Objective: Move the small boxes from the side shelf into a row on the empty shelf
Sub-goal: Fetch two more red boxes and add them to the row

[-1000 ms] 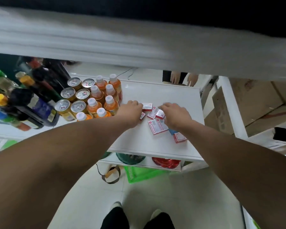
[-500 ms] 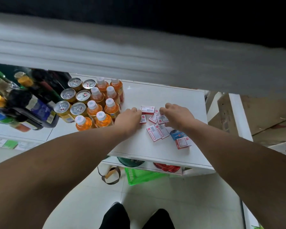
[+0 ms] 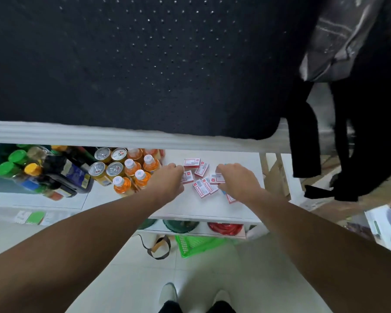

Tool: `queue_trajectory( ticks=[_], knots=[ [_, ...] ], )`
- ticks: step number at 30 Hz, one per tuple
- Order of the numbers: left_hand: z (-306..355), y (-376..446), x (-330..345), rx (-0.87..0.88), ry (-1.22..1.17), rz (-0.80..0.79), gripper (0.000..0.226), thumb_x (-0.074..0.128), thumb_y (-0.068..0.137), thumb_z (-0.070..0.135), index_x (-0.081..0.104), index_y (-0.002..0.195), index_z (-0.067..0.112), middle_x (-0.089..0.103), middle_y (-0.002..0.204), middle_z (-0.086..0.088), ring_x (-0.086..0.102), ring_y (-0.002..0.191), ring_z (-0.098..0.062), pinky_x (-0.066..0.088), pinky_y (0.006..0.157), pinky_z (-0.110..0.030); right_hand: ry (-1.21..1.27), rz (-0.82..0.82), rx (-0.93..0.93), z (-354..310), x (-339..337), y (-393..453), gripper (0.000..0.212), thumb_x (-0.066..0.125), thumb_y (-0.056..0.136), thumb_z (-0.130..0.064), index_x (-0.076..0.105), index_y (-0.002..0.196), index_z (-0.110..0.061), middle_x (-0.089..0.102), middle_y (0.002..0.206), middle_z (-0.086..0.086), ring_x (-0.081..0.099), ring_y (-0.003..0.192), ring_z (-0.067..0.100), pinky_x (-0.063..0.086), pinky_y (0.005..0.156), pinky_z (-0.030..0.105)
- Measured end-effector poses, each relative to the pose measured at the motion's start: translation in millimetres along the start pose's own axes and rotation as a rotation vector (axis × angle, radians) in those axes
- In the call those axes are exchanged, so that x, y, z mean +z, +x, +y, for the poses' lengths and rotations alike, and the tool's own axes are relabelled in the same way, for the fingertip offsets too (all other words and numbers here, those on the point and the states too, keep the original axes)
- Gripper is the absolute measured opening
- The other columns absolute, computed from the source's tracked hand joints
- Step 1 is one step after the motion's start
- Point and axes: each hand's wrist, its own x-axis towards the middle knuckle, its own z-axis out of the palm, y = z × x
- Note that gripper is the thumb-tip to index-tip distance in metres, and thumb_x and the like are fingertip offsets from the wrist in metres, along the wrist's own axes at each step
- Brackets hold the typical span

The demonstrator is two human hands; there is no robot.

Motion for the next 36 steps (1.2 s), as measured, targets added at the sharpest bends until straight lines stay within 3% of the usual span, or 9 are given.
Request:
queue_trajectory(
  ticks=[5, 12, 19, 23, 26, 36],
  knots=[
    [18, -28, -18, -0.013, 0.007, 0.020, 0.032, 0.071, 0.099, 0.027, 0.066, 0.129, 0.018, 0.065, 0.109, -0.002, 0.061, 0.091, -0.020, 0.063, 0.081, -0.039, 0.018, 0.025, 0.020, -2, -14, -39, 0.039, 0.072, 0.098, -0.037, 0.061, 0.135, -0.032, 0.070, 0.127, 0.000, 0.066, 0.116, 0.026, 0.058, 0.093, 0.042],
    [42, -57, -26, 0.059, 0.013, 0.000, 0.032, 0.068, 0.096, 0.031, 0.064, 0.127, 0.023, 0.066, 0.116, -0.002, 0.062, 0.098, -0.024, 0.061, 0.083, -0.045, 0.007, 0.067, 0.060, -4, -21, -91, 0.045, 0.072, 0.098, -0.038, 0.059, 0.141, -0.034, 0.068, 0.133, 0.000, 0.065, 0.118, 0.024, 0.055, 0.090, 0.038],
    [56, -78, -21, 0.251, -0.020, -0.042, 0.037, 0.068, 0.093, 0.027, 0.063, 0.129, 0.021, 0.064, 0.127, -0.004, 0.062, 0.119, -0.030, 0.056, 0.089, -0.043, 0.021, 0.124, 0.228, -21, -2, -166, 0.040, 0.072, 0.093, -0.035, 0.061, 0.132, -0.030, 0.064, 0.115, -0.001, 0.063, 0.110, 0.023, 0.058, 0.087, 0.043],
    [60, -99, -14, 0.377, -0.028, -0.065, 0.039, 0.069, 0.094, 0.028, 0.063, 0.131, 0.020, 0.064, 0.125, -0.004, 0.062, 0.118, -0.028, 0.058, 0.094, -0.048, 0.023, 0.126, 0.370, -39, 8, -209, 0.034, 0.079, 0.086, -0.036, 0.067, 0.117, -0.026, 0.066, 0.103, 0.001, 0.069, 0.099, 0.027, 0.061, 0.083, 0.045],
    [66, -112, -5, 0.469, -0.021, -0.081, 0.038, 0.071, 0.094, 0.028, 0.064, 0.131, 0.019, 0.065, 0.123, -0.005, 0.063, 0.115, -0.028, 0.060, 0.093, -0.048, 0.087, 0.150, 0.473, -60, 13, -238, 0.030, 0.080, 0.087, -0.034, 0.069, 0.112, -0.024, 0.069, 0.106, 0.001, 0.070, 0.098, 0.026, 0.061, 0.083, 0.043],
    [125, -170, 4, 0.841, -0.004, -0.076, 0.031, 0.069, 0.093, 0.034, 0.065, 0.122, 0.024, 0.064, 0.111, -0.001, 0.063, 0.109, -0.025, 0.060, 0.084, -0.046, 0.130, 0.188, 0.818, -95, 36, -357, 0.024, 0.072, 0.090, -0.029, 0.067, 0.113, -0.030, 0.066, 0.108, 0.000, 0.063, 0.103, 0.026, 0.057, 0.079, 0.040]
  ],
)
